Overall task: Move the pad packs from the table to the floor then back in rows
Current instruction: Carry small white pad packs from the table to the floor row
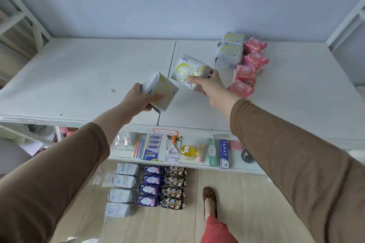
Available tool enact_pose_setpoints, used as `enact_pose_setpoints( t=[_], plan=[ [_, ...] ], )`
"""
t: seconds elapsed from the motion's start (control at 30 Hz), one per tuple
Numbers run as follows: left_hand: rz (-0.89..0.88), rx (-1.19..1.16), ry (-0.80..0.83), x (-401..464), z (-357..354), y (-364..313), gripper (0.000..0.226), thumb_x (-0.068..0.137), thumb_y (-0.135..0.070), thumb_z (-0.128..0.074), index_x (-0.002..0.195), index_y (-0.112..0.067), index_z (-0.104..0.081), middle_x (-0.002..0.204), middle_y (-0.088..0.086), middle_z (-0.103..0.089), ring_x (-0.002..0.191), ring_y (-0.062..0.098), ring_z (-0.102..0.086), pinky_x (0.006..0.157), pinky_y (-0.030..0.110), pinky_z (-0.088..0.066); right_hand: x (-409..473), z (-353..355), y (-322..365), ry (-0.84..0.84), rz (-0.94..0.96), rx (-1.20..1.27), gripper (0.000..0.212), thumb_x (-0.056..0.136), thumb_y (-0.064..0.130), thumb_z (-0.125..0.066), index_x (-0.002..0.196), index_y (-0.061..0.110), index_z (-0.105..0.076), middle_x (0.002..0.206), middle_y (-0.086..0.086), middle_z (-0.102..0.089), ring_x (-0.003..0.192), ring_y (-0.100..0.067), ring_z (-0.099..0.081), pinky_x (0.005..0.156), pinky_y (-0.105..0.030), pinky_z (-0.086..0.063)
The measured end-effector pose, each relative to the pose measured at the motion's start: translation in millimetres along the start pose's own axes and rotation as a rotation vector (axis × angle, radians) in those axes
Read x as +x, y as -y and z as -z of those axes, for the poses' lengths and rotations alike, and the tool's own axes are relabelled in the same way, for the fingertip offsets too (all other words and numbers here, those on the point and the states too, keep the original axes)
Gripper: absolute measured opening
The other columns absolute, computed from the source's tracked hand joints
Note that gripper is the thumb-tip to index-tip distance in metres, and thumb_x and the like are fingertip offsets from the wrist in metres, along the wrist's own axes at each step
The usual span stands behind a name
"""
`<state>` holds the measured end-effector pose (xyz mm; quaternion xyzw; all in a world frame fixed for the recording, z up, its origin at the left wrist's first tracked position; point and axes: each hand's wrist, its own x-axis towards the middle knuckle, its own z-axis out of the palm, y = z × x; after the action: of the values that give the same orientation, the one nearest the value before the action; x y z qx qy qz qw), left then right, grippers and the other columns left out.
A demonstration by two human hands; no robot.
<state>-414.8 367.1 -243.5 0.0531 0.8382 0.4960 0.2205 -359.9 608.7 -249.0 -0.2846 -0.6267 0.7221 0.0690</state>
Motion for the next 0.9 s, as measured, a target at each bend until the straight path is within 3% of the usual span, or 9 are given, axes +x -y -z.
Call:
enact_pose_setpoints(
  t=[0.07, 0.23, 0.33, 0.43, 0.53, 0.63, 0.77, 0.9],
  plan=[
    [-0.045, -0.008, 0.069, -35, 8, 11, 0.067, 0.063, -0.050, -0.085, 0.109, -0.015, -0.051, 0.090, 0.005, -0.072, 0.069, 0.013, -0.069, 0.074, 0.033, -0.061, -48, 7, -11, 0.000, 0.043, 0.046, 0.058, 0.076, 0.020, -0.085, 0.120, 0.017, -0.048, 0.106, 0.002, -0.060, 0.074, -0.005, -0.058, 0.049, -0.014, -0.045],
    [-0.064, -0.036, 0.251, -120, 12, 56, 0.075, 0.057, -0.051, -0.091, 0.111, -0.014, -0.055, 0.098, 0.011, -0.071, 0.082, 0.025, -0.074, 0.073, 0.035, -0.061, -164, 25, -64, 0.016, 0.048, 0.082, 0.041, 0.083, 0.026, -0.079, 0.110, 0.024, -0.049, 0.103, 0.004, -0.063, 0.075, -0.010, -0.060, 0.072, -0.029, -0.045],
    [-0.026, 0.017, 0.362, -155, 1, 93, 0.075, 0.057, -0.055, -0.087, 0.112, -0.014, -0.057, 0.091, 0.011, -0.071, 0.071, 0.017, -0.072, 0.061, 0.024, -0.056, -216, 40, -103, 0.014, 0.004, 0.095, 0.044, 0.082, 0.028, -0.078, 0.115, 0.022, -0.049, 0.106, 0.003, -0.064, 0.080, -0.014, -0.061, 0.079, -0.036, -0.043],
    [0.030, 0.143, 0.460, -174, -22, 136, 0.065, 0.064, -0.059, -0.080, 0.110, -0.019, -0.058, 0.082, 0.003, -0.073, 0.067, 0.016, -0.072, 0.058, 0.023, -0.055, -249, 58, -147, -0.015, -0.050, 0.063, 0.052, 0.075, 0.034, -0.079, 0.116, 0.019, -0.051, 0.102, 0.002, -0.065, 0.080, -0.015, -0.061, 0.075, -0.035, -0.043],
    [0.078, 0.333, 0.484, -179, -55, 186, 0.057, 0.070, -0.057, -0.079, 0.110, -0.025, -0.055, 0.087, 0.001, -0.072, 0.069, 0.017, -0.071, 0.056, 0.027, -0.055, -267, 80, -202, -0.044, -0.113, 0.036, 0.058, 0.071, 0.030, -0.080, 0.120, 0.017, -0.052, 0.103, 0.002, -0.066, 0.087, -0.015, -0.064, 0.070, -0.028, -0.050],
    [0.136, 0.407, 0.485, -177, -97, 240, 0.060, 0.070, -0.052, -0.083, 0.116, -0.024, -0.054, 0.097, 0.002, -0.068, 0.080, 0.024, -0.068, 0.069, 0.039, -0.058, -275, 108, -268, -0.075, -0.186, -0.022, 0.059, 0.065, 0.028, -0.083, 0.114, 0.019, -0.052, 0.106, 0.001, -0.064, 0.089, -0.013, -0.063, 0.062, -0.018, -0.051],
    [0.142, 0.535, 0.498, -160, -158, 306, 0.060, 0.071, -0.046, -0.083, 0.115, -0.020, -0.051, 0.103, 0.002, -0.063, 0.082, 0.017, -0.061, 0.063, 0.028, -0.049, -274, 141, -362, -0.043, -0.269, -0.144, 0.068, 0.061, 0.025, -0.082, 0.118, 0.022, -0.047, 0.110, 0.001, -0.060, 0.093, -0.012, -0.061, 0.068, -0.025, -0.051],
    [0.087, 0.657, 0.455, -124, -216, 374, 0.070, 0.073, -0.046, -0.082, 0.124, -0.018, -0.044, 0.111, 0.004, -0.055, 0.090, 0.021, -0.055, 0.066, 0.031, -0.043, -256, 159, -449, 0.005, -0.336, -0.268, 0.068, 0.056, 0.026, -0.080, 0.114, 0.027, -0.046, 0.108, 0.003, -0.059, 0.084, -0.008, -0.062, 0.064, -0.025, -0.055]
  ],
)
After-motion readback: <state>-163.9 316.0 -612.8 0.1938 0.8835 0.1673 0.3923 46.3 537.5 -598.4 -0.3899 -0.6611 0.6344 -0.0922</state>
